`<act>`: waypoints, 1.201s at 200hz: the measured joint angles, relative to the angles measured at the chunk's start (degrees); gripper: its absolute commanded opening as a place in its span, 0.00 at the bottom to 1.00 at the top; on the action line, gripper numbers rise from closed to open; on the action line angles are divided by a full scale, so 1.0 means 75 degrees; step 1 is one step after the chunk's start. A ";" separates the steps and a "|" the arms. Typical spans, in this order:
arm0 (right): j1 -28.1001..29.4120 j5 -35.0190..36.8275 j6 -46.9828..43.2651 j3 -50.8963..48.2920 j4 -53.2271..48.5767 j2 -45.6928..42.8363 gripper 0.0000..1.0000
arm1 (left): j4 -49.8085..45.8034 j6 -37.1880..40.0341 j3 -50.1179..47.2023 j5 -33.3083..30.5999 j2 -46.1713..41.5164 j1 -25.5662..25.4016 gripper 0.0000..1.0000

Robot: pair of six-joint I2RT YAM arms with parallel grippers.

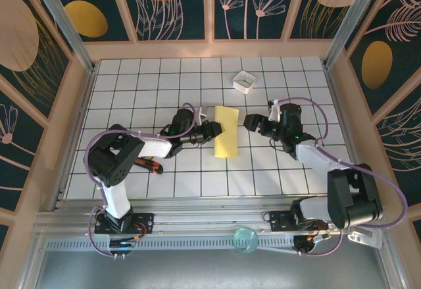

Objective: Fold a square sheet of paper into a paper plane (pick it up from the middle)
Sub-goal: First fold in half a square sheet of paper at the center of the table.

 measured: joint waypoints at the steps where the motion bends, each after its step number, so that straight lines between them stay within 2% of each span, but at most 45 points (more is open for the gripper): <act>1: 0.0006 -0.0009 0.0017 -0.0003 0.0015 0.0012 0.70 | 0.0000 0.0000 -0.0006 0.0000 0.0015 0.0000 0.25; 32: 0.0367 -0.0291 0.0105 -0.0003 0.0306 0.0525 0.65 | 0.0003 0.0000 -0.0152 0.0090 0.0353 0.0000 0.25; 68: 0.0443 -0.0554 0.0443 -0.0047 0.0670 0.1209 0.62 | 0.0064 0.0006 -0.0262 0.0140 0.0463 0.0000 0.27; 151: 0.0985 -0.0624 0.0833 -0.0038 0.1011 0.2224 0.42 | -0.0251 0.0411 -0.0318 0.0102 0.0589 0.0029 0.32; 240: 0.1314 -0.0621 0.1139 0.0134 0.1413 0.2888 0.27 | -0.1000 0.0988 0.0006 0.0187 0.0513 0.0012 0.46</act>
